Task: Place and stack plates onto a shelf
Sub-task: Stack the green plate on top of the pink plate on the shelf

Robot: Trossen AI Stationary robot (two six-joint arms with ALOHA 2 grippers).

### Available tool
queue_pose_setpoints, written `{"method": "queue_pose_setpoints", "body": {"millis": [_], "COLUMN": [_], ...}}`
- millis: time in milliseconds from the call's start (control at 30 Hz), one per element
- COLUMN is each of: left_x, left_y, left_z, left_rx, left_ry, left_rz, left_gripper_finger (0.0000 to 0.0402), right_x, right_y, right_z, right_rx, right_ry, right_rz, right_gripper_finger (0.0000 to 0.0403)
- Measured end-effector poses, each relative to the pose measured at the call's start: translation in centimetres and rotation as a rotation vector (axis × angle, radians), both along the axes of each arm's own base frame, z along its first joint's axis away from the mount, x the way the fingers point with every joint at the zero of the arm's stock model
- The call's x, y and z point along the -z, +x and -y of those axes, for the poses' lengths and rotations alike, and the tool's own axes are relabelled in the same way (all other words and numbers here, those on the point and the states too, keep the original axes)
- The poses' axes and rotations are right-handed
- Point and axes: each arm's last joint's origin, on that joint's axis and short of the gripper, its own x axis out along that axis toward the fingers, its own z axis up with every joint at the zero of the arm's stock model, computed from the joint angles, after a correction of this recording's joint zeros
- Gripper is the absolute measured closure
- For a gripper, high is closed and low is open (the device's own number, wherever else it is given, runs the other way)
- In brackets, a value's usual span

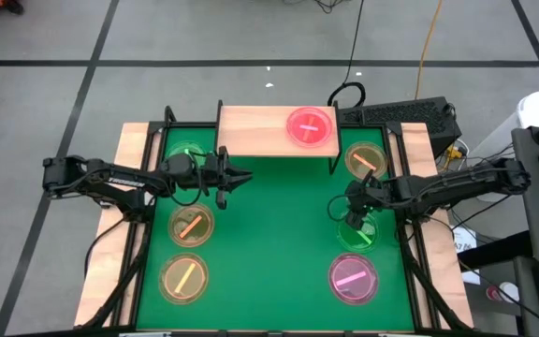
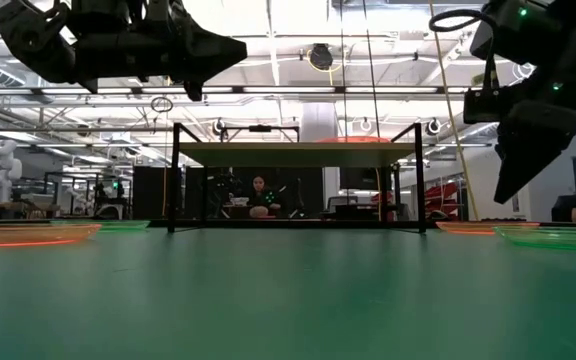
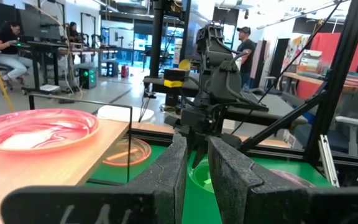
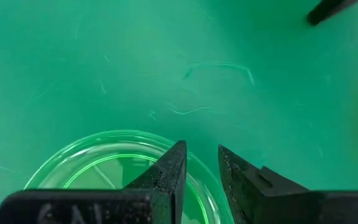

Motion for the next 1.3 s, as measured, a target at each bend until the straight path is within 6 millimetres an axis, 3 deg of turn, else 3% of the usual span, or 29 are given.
{"method": "queue_pose_setpoints", "body": {"millis": [167, 433, 600, 1033, 1300], "left_x": [0.0, 0.0, 0.0, 0.0, 0.0], "left_y": [0.0, 0.0, 0.0, 0.0, 0.0], "left_z": [0.0, 0.0, 0.0, 0.1, 0.0], "left_rx": [0.003, 0.005, 0.005, 0.005, 0.005], "left_ry": [-0.008, -0.03, -0.029, -0.029, -0.033], "left_rz": [0.0, 0.0, 0.001, 0.001, 0.001], "left_gripper_finger": [0.033, 0.033, 0.033, 0.033, 0.033], "right_x": [0.3, 3.5, 4.4, 3.5, 2.4], "right_y": [-0.1, -1.6, -2.0, -1.9, -0.2], "right_z": [0.0, -0.1, -0.1, 0.4, -1.0], "right_rx": [0.03, 0.045, 0.051, 0.035, -0.122], "right_ry": [0.018, 0.101, 0.109, -0.014, 0.181], "right_rz": [0.004, -0.053, -0.043, 0.062, 0.254], "right_gripper_finger": [0.0324, 0.0324, 0.0324, 0.0324, 0.0323]}}
